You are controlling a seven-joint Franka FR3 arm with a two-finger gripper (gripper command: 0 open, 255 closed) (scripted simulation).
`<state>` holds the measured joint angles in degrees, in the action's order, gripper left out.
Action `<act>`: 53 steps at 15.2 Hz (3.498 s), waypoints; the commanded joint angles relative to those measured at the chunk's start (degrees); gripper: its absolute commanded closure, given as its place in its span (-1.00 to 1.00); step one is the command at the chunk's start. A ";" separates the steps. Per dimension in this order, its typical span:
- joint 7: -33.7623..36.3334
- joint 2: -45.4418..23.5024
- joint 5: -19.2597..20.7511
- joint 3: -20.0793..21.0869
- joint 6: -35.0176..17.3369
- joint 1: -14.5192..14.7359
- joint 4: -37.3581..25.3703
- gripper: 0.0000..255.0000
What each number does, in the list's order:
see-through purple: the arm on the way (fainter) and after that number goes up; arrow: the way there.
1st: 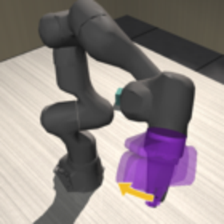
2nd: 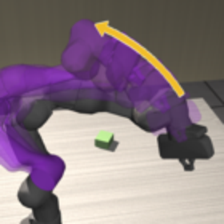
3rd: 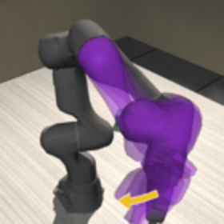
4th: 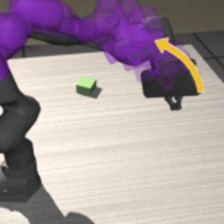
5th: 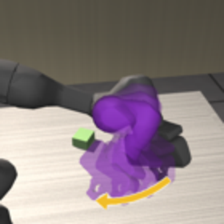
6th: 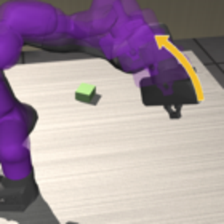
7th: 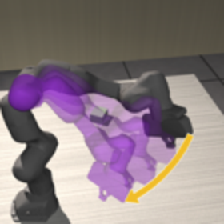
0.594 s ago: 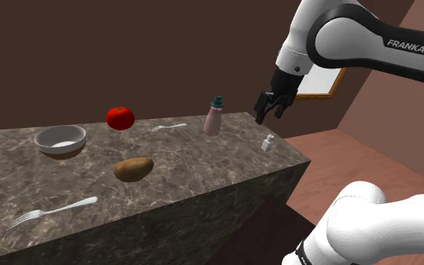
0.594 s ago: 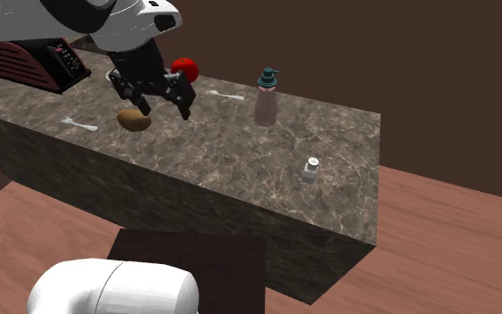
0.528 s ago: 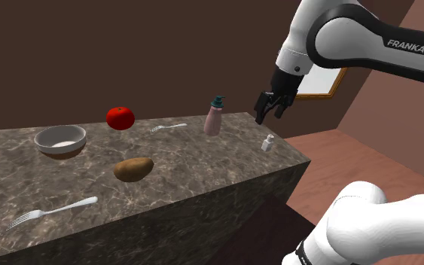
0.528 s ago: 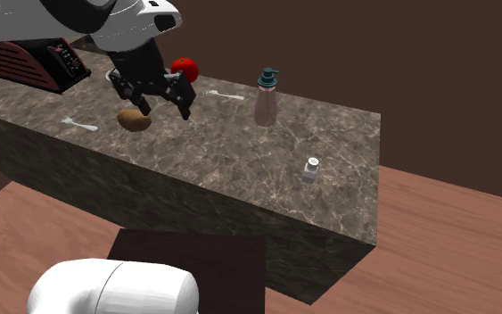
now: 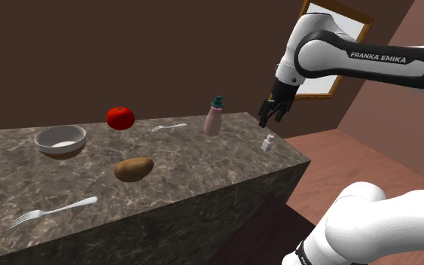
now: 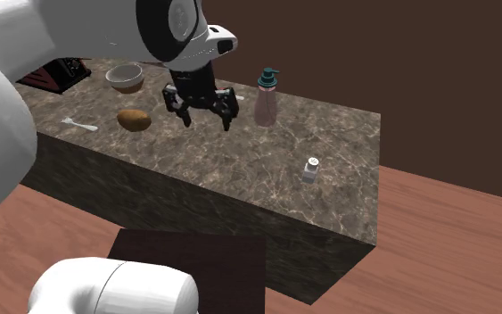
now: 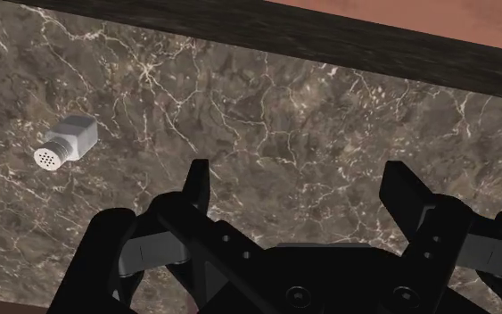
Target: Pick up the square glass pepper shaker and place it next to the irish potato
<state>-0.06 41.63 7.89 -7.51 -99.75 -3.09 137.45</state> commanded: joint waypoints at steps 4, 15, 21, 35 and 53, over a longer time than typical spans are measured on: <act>-7.49 -5.21 2.52 -6.81 -4.28 -1.43 0.04 -1.00; -24.53 -24.50 1.82 -20.82 -13.96 -2.10 -6.71 -1.00; -36.07 -38.75 -4.49 -26.94 -17.61 -2.54 -13.99 -1.00; -45.79 -52.28 -12.90 -28.13 -23.99 -5.55 -17.20 -1.00; -45.33 -51.30 -12.18 -28.31 -22.61 -5.36 -17.79 1.00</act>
<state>-45.51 -9.98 -4.52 -35.75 -122.90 -8.49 119.94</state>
